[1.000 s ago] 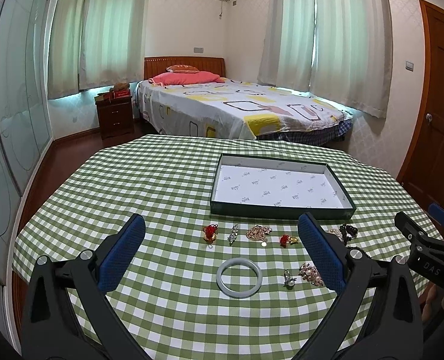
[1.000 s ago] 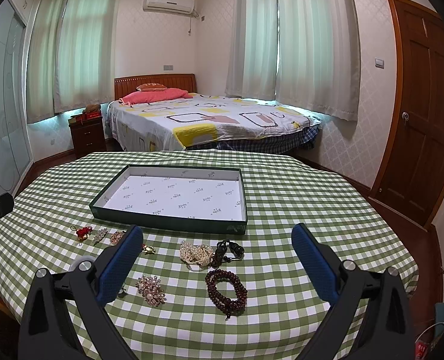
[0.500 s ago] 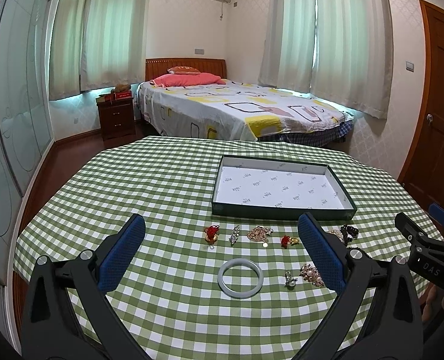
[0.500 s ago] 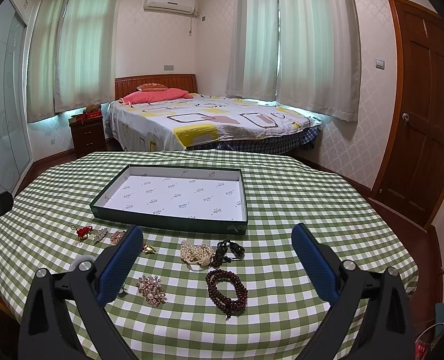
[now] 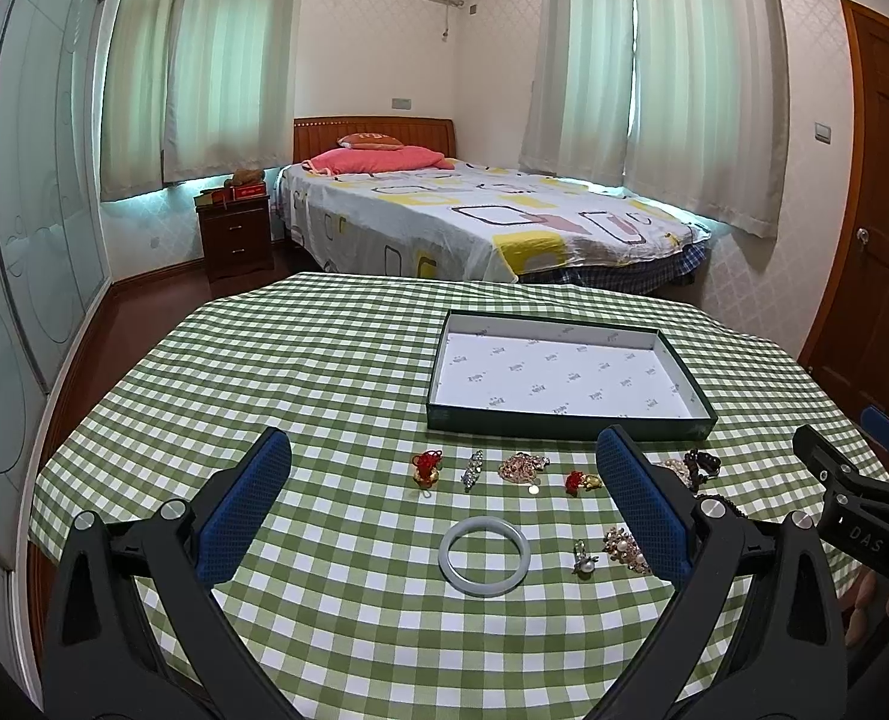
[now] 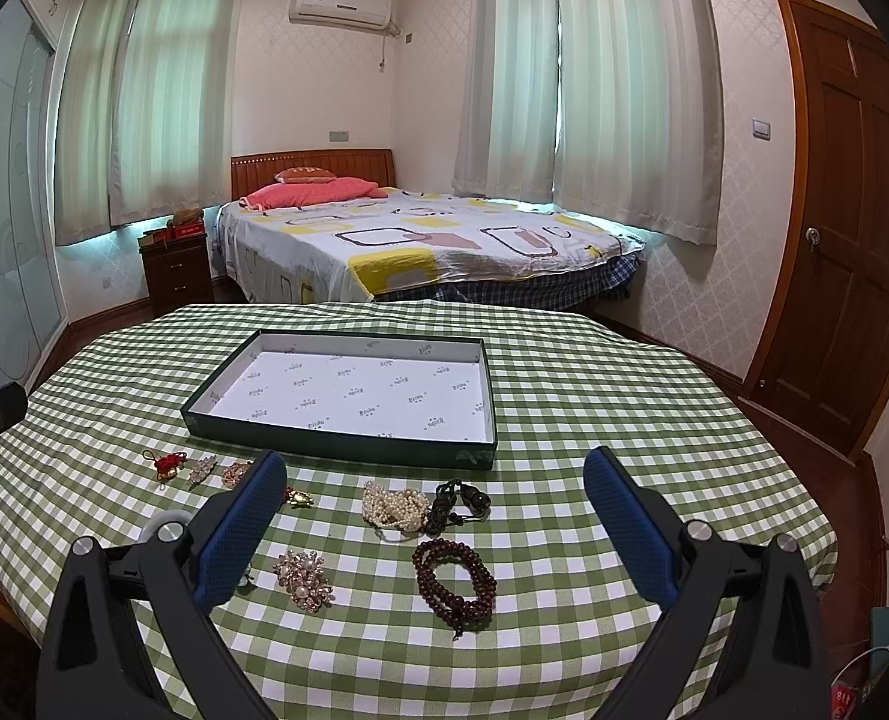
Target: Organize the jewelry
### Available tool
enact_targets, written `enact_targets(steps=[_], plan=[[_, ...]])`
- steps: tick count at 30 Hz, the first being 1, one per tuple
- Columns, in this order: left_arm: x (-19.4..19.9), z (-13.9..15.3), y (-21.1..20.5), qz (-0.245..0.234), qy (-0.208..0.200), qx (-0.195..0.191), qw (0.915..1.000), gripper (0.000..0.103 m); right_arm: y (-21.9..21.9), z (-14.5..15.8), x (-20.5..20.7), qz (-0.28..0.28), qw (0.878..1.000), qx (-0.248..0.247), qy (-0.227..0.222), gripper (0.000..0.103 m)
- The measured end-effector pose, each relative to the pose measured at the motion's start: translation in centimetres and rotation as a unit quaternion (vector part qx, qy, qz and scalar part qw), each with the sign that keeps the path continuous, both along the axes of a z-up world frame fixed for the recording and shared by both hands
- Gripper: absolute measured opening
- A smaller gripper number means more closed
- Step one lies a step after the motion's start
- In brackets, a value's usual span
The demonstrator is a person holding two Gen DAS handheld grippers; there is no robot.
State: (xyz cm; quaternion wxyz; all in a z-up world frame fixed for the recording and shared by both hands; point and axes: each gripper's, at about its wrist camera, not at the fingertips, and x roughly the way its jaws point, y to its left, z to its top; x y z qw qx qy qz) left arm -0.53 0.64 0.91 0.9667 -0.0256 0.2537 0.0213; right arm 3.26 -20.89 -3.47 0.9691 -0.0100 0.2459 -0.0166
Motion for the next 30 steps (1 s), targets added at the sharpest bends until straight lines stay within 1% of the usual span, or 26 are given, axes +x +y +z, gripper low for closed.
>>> enact_targets(steps=[30], plan=[[-0.26, 0.01, 0.05, 0.001, -0.003, 0.002, 1.0000, 0.099, 0.03, 0.10, -0.18, 0.001, 1.000, -0.002, -0.003, 0.097]])
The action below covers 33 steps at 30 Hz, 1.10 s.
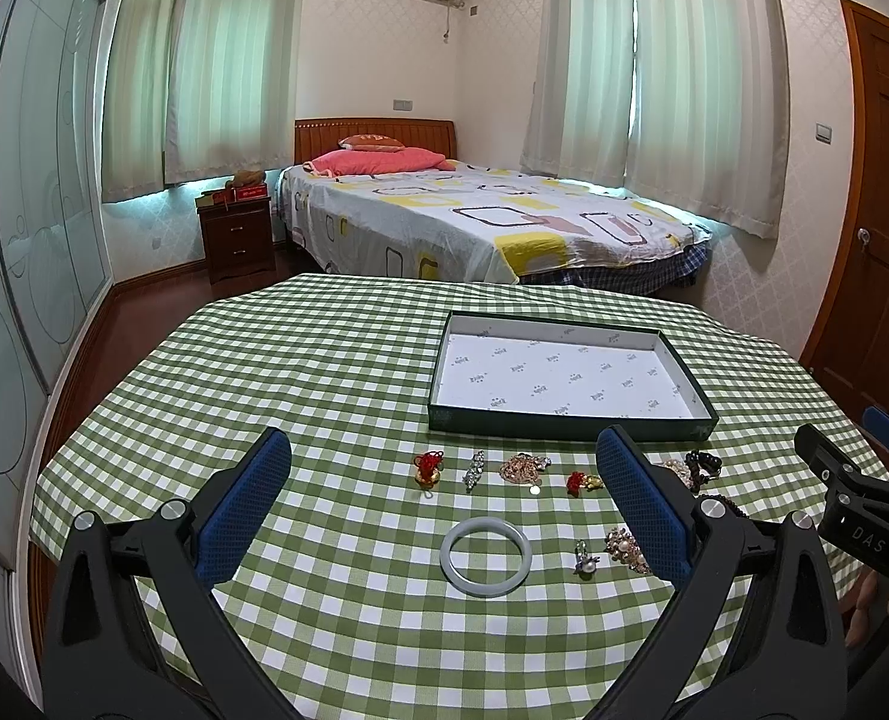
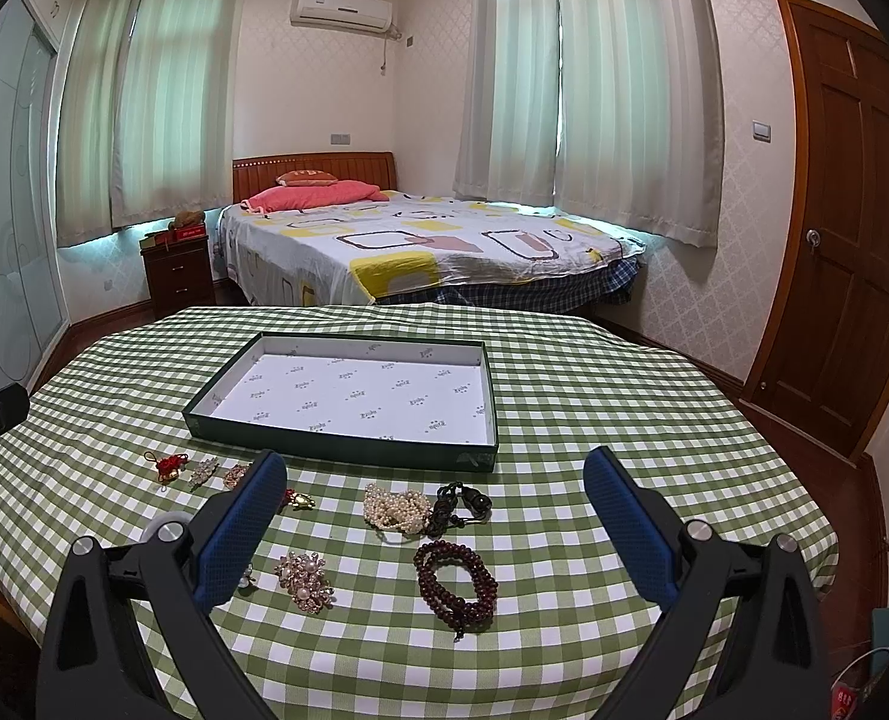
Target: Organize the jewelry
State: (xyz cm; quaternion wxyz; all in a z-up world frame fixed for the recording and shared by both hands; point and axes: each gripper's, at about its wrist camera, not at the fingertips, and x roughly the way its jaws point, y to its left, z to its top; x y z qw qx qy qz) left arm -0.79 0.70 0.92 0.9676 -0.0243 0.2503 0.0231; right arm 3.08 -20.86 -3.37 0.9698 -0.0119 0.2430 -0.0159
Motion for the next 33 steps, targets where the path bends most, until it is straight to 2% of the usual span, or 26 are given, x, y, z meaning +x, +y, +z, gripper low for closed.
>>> enact_targets(steps=[9, 15, 19, 25, 33], plan=[[0.1, -0.2, -0.2, -0.003, 0.001, 0.001, 1.0000, 0.099, 0.0, 0.0, -0.1, 0.000, 1.000, -0.001, 0.000, 0.097], [1.2, -1.8, -0.3, -0.008, 0.006, 0.010, 0.9999, 0.099, -0.6, -1.1, 0.8, 0.002, 1.000, 0.004, 0.008, 0.097], [2.7, -4.1, -0.2, -0.008, 0.019, 0.020, 0.9996, 0.099, -1.3, -3.9, 1.8, 0.005, 1.000, 0.000, 0.021, 0.097], [5.3, -7.6, -0.4, -0.013, 0.053, 0.019, 0.9983, 0.099, -2.5, -8.6, 3.7, 0.008, 0.998, -0.002, 0.065, 0.097], [7.9, -11.6, -1.5, -0.027, 0.095, 0.023, 0.9948, 0.099, -3.9, -11.5, 5.5, -0.001, 0.996, 0.017, 0.090, 0.096]])
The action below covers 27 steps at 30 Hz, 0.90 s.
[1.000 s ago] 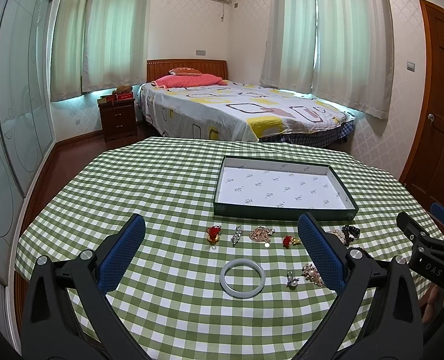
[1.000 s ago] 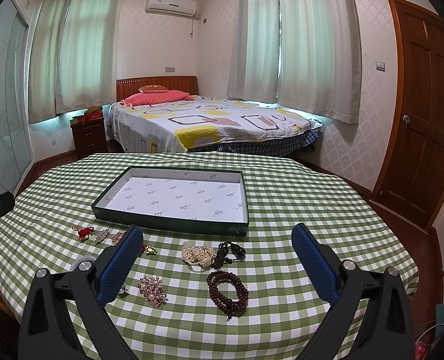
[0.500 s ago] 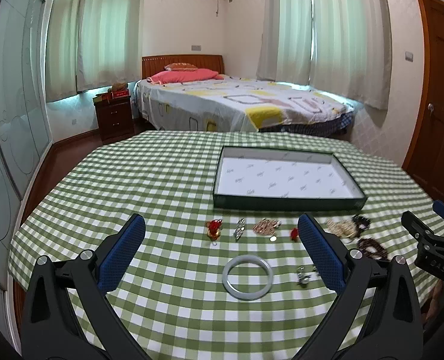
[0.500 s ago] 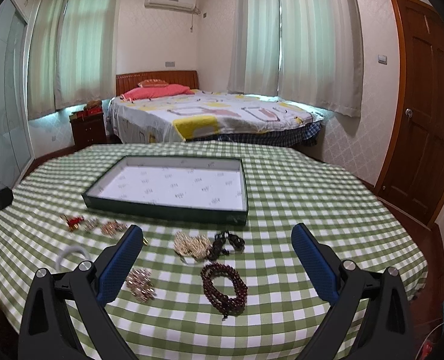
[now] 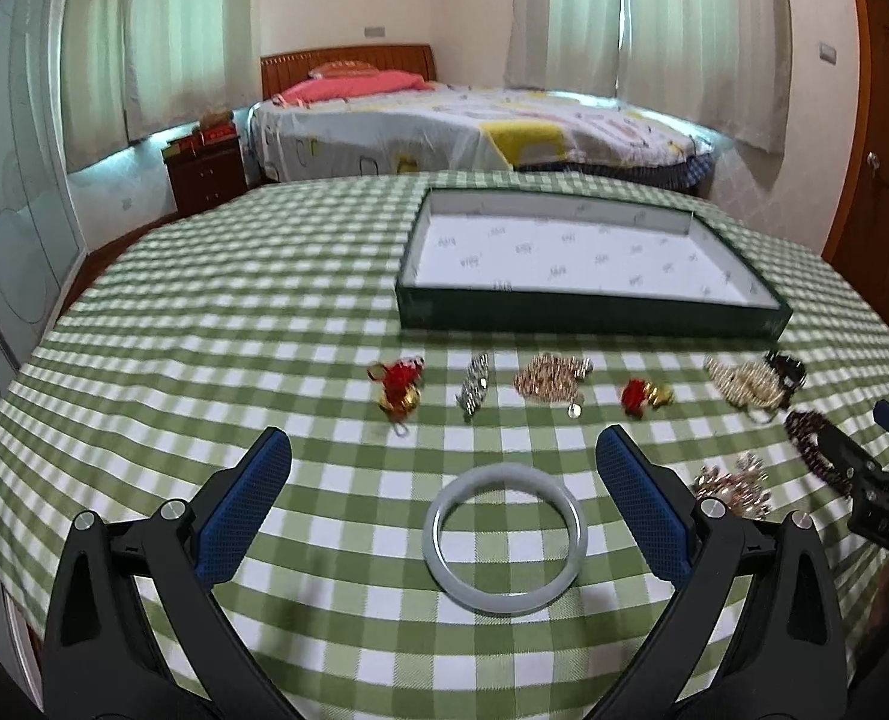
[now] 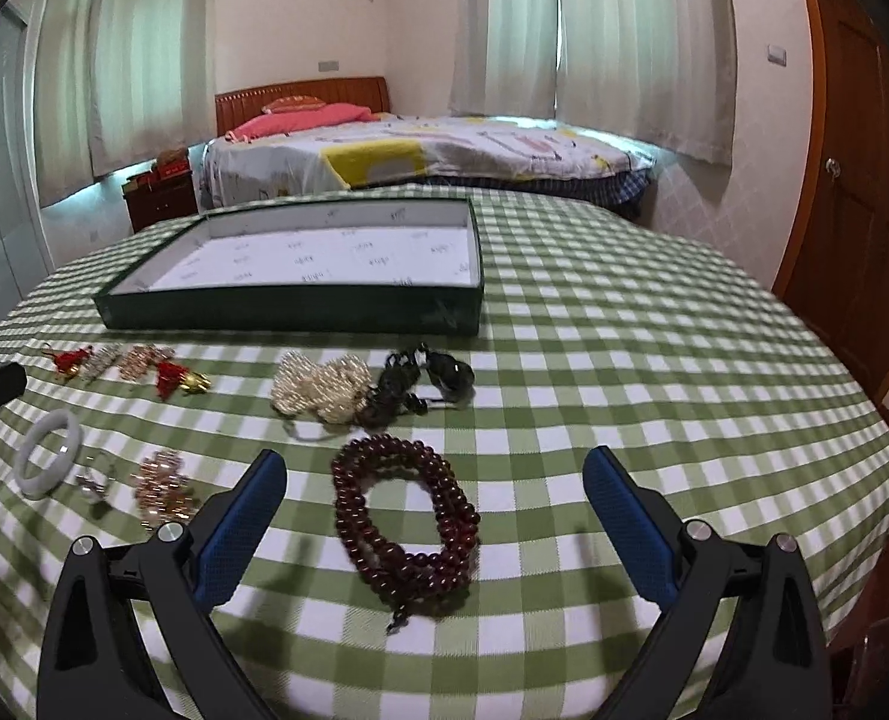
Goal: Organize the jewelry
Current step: 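Grasp the dark red bead bracelet with the right tool while the left tool grasps the pale jade bangle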
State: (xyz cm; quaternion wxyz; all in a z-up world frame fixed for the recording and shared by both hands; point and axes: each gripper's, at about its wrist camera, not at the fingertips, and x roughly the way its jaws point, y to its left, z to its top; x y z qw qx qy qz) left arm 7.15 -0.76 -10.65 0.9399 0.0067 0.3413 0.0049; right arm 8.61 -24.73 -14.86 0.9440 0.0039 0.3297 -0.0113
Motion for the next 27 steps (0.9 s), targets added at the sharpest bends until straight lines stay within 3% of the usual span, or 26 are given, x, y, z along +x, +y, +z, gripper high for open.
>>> enact_targets(steps=[10, 17, 27], plan=[[1.3, -2.7, -0.6, -0.010, 0.036, 0.005, 0.9993, 0.099, 0.0, -1.9, 1.0, 0.005, 1.000, 0.005, 0.026, 0.092], [1.6, -3.3, -0.8, -0.012, 0.053, 0.005, 0.9985, 0.099, 0.5, -1.7, 0.5, 0.026, 0.999, 0.008, 0.017, 0.060], [1.3, -4.1, -0.7, -0.010, 0.079, -0.011, 0.9968, 0.099, 0.6, -1.5, 0.5, 0.035, 0.999, 0.015, 0.015, 0.044]])
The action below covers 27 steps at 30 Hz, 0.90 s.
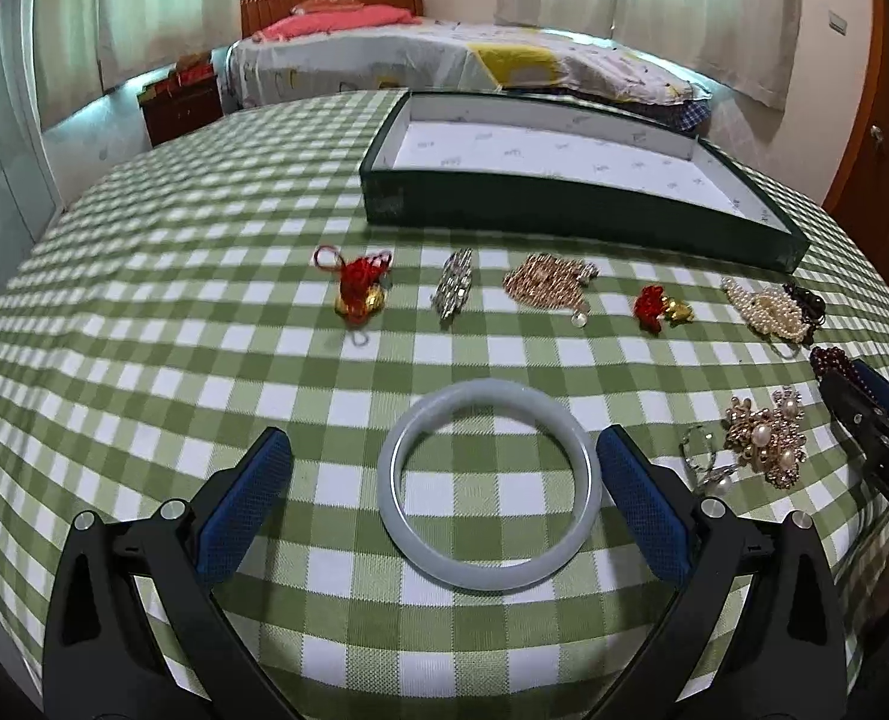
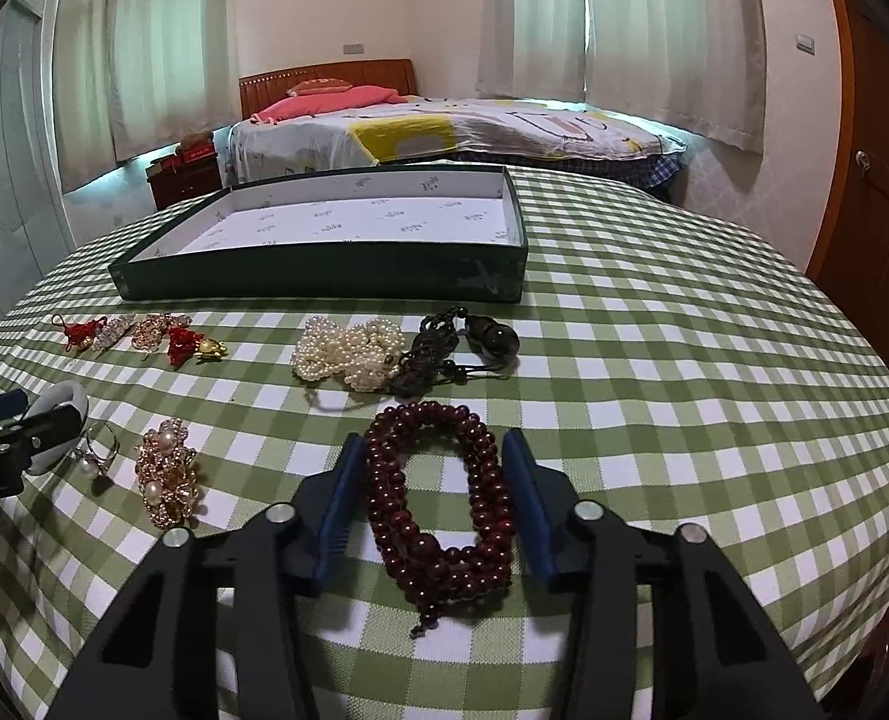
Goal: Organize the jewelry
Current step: 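Grasp the dark red bead bracelet with the right tool while the left tool grasps the pale jade bangle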
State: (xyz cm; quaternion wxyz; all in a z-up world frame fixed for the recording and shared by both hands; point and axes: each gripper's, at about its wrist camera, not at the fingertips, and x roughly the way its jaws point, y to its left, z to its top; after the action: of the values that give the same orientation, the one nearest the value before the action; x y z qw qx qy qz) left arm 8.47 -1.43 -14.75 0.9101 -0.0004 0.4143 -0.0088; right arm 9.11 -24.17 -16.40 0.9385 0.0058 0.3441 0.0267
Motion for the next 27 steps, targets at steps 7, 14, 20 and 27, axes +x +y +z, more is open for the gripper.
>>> enact_targets(steps=[7, 14, 20, 27], plan=[[-0.5, -0.1, -0.3, 0.001, -0.002, 0.009, 1.0000, 0.099, 0.1, 0.0, -0.1, 0.000, 1.000, 0.003, -0.001, 0.033], [-1.1, 0.1, -0.4, -0.011, -0.005, 0.005, 0.9999, 0.089, 0.1, 0.1, -0.3, 0.000, 1.000, 0.007, -0.001, 0.024], [-1.7, 0.6, -1.0, -0.035, -0.012, 0.005, 0.9993, 0.069, 0.0, 0.1, -0.4, 0.002, 1.000, 0.009, -0.003, 0.020], [-1.6, 0.8, -0.9, -0.037, -0.014, -0.005, 0.9992, 0.069, -0.2, 0.6, -0.5, 0.000, 1.000, 0.014, -0.011, 0.014]])
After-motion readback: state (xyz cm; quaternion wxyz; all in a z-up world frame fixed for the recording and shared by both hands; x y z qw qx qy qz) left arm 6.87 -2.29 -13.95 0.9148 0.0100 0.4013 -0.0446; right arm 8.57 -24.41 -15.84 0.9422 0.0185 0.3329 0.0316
